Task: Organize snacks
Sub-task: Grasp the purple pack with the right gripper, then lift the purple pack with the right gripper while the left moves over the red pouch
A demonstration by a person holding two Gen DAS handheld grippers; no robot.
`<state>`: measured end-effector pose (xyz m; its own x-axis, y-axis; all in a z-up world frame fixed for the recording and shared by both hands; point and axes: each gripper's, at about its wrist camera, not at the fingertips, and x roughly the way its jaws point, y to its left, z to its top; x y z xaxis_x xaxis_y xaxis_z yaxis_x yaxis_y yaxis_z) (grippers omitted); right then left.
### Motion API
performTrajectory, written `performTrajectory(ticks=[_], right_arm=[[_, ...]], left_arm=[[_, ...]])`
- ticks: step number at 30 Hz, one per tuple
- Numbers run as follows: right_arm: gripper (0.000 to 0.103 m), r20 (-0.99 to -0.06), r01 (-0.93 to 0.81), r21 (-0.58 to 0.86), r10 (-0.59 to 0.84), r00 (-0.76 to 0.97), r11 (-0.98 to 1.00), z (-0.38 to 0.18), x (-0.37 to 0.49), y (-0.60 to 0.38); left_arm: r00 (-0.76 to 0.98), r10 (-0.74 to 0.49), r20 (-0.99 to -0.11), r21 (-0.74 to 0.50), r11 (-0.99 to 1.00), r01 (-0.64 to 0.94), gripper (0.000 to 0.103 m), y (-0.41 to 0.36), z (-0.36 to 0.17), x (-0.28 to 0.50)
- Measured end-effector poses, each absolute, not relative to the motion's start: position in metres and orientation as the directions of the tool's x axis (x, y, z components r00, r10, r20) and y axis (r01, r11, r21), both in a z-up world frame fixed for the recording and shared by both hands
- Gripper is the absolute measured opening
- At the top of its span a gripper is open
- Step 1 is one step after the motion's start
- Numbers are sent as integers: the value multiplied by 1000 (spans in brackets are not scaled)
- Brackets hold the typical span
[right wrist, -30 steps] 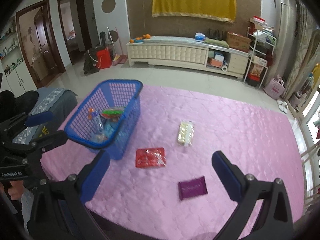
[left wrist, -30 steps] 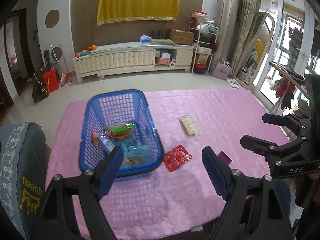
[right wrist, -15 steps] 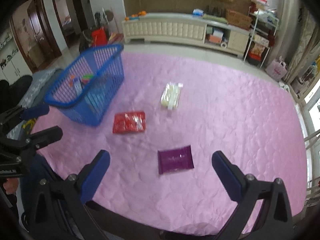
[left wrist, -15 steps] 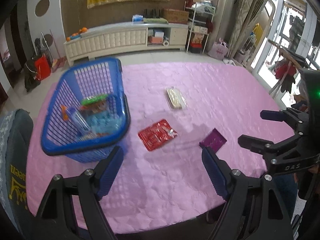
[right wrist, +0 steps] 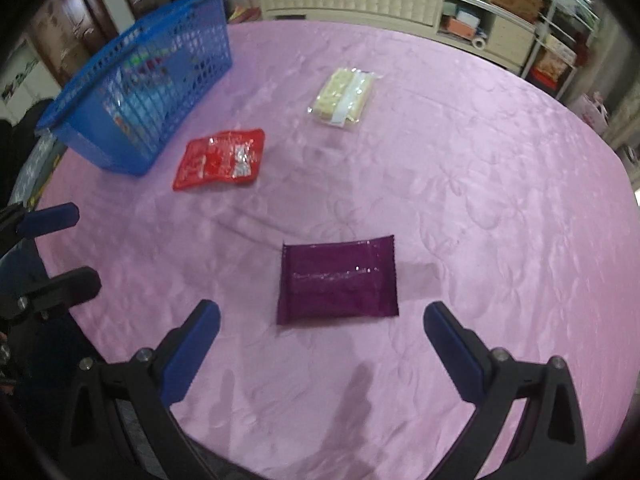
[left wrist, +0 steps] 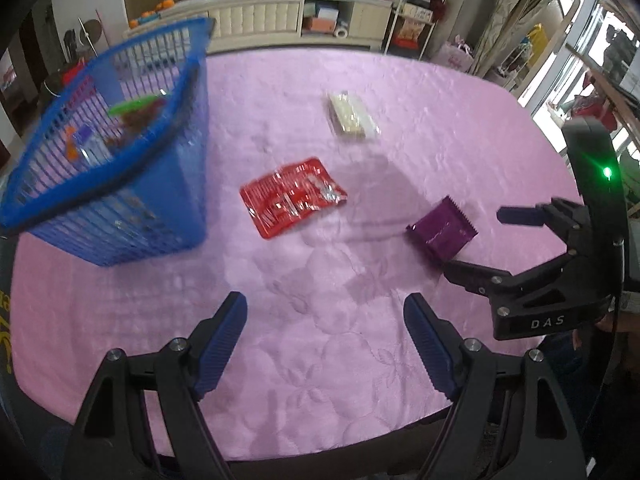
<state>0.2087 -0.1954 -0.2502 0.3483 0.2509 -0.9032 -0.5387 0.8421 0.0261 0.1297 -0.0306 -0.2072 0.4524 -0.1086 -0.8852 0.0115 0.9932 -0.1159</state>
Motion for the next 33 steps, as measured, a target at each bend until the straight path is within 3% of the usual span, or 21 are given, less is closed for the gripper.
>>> performTrajectory(ticks=[9, 18, 20, 22, 25, 33], right_arm=[[103, -931, -556, 36, 230, 282, 831, -283, 233, -190], [102, -908, -569, -39, 208, 363, 822, -286, 232, -178], [99, -907, -580, -39, 215, 362, 813, -286, 230, -178], [81, -901, -600, -40, 230, 367, 799, -283, 225, -178], [63, -888, -623, -47, 252, 384, 781, -275, 214, -179], [57, -881, -637, -14, 292, 372, 770, -271, 198, -183]], left_arm=[[400, -112, -910, -130, 991, -17, 79, -34, -235, 142], [395, -86, -914, -126, 989, -75, 79, -22, -240, 136], [393, -79, -916, -121, 989, -81, 79, -20, -240, 135], [392, -71, -917, -113, 990, -85, 79, -19, -242, 134], [391, -68, -918, -111, 990, -90, 79, -19, -240, 131], [398, -53, -916, -100, 990, -98, 79, -27, -231, 142]])
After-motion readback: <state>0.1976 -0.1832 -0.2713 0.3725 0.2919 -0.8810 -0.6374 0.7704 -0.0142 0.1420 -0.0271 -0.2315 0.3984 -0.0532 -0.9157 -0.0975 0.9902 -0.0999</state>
